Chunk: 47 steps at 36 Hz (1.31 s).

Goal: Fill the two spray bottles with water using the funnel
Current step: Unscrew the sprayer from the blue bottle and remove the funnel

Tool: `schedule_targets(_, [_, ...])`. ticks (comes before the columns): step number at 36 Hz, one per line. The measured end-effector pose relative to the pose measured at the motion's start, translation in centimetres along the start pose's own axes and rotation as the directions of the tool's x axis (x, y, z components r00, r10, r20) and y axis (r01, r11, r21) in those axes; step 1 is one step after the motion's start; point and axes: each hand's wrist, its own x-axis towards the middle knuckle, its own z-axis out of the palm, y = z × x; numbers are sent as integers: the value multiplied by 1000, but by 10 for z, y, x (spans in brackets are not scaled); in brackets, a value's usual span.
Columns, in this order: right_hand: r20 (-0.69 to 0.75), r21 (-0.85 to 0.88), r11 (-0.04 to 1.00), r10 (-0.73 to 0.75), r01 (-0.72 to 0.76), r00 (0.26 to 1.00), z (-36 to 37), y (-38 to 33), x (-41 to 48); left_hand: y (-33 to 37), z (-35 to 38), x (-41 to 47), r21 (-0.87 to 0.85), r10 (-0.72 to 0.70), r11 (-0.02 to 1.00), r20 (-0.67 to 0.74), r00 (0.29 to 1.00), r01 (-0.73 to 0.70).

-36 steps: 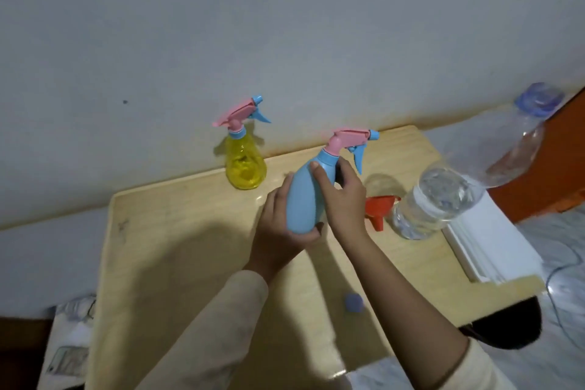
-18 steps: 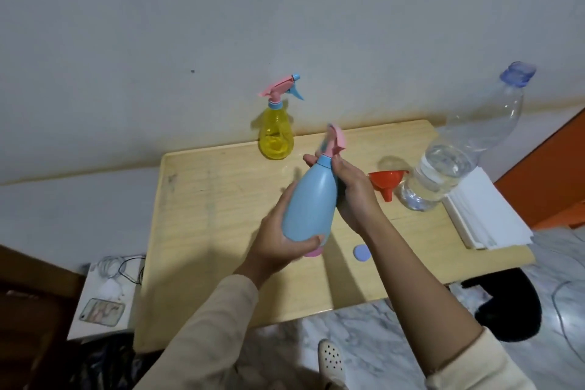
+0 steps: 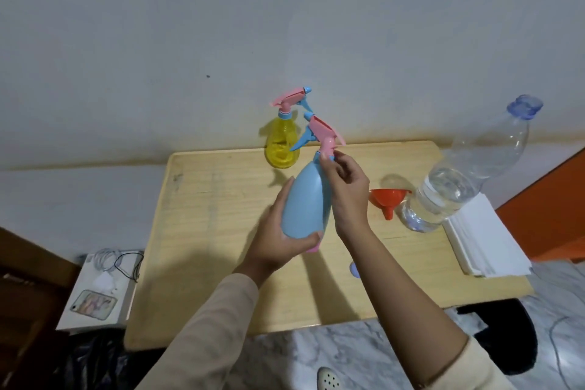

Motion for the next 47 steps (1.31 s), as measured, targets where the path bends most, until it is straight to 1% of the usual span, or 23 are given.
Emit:
schedule_targets(2, [-31, -60, 998, -19, 18, 999, 4, -3, 7, 0, 2, 4, 17, 6, 1000, 26, 1000, -6])
schedule_targets(4, [-47, -101, 994, -32, 27, 998, 6, -4, 12, 1, 3, 7, 19, 8, 1000, 19, 1000, -8])
schedule_targets(6, [-21, -113, 992, -51, 48, 998, 6, -4, 16, 2, 4, 11, 1, 11, 1000, 4, 1000, -11])
schedule_targets(8, [0, -66, 997, -35, 35, 999, 6, -7, 17, 3, 4, 12, -36, 20, 999, -8, 1000, -20])
schedule_targets(11, [66, 52, 997, 54, -57, 996, 4, -8, 21, 9, 5, 12, -93, 44, 995, -27, 999, -47])
schedule_targets(13, [113, 65, 996, 59, -67, 992, 3, -9, 24, 12, 6, 14, -88, 57, 994, -33, 998, -60])
schedule_targets(15, [125, 47, 998, 46, -52, 991, 4, -10, 26, 12, 6, 17, -80, 57, 995, -40, 998, -60])
schedule_targets(17, [87, 31, 999, 28, -31, 996, 6, -12, 27, 10, 5, 19, -79, 43, 996, -39, 998, -46])
schedule_targets(21, [-59, 60, 998, -9, 12, 998, 9, -13, 28, 12, 8, 24, -61, 44, 997, -17, 999, -45])
schedule_targets(23, [-80, 48, 999, -12, 16, 997, 10, -14, 29, 14, 10, 25, -80, 58, 995, -35, 998, -61])
schedule_targets(26, [-33, 75, 997, 37, -35, 999, 8, -12, 29, 16, 12, 28, -102, 69, 992, -58, 996, -75])
schedule_targets(29, [30, 12, 1000, -16, 16, 999, 9, -9, 29, 16, 14, 31, -99, 64, 993, -39, 997, -67])
schedule_targets(33, [-1, 33, 999, -14, 14, 1000, 12, -10, 32, 14, 15, 33, -120, 50, 991, -35, 998, -54])
schedule_targets(35, [14, 29, 999, -20, 20, 1000, 14, -12, 36, 14, 14, 34, -131, 45, 990, -39, 998, -49])
schedule_targets(39, [7, 42, 996, -73, 73, 997, 13, -24, 51, 2, 13, 34, -101, -1, 995, -46, 999, -4])
schedule_targets(41, [0, 60, 991, -120, 120, 993, 11, -33, 64, -7, 12, 31, -49, -25, 999, -53, 998, 22])
schedule_targets(45, [-42, 101, 980, -166, 170, 985, 2, -56, 93, -25, 8, 25, 33, -49, 998, -42, 998, 51])
schedule_targets(47, [-59, 102, 975, -194, 199, 979, -6, -65, 107, -34, 5, 24, 92, -59, 994, -64, 996, 65])
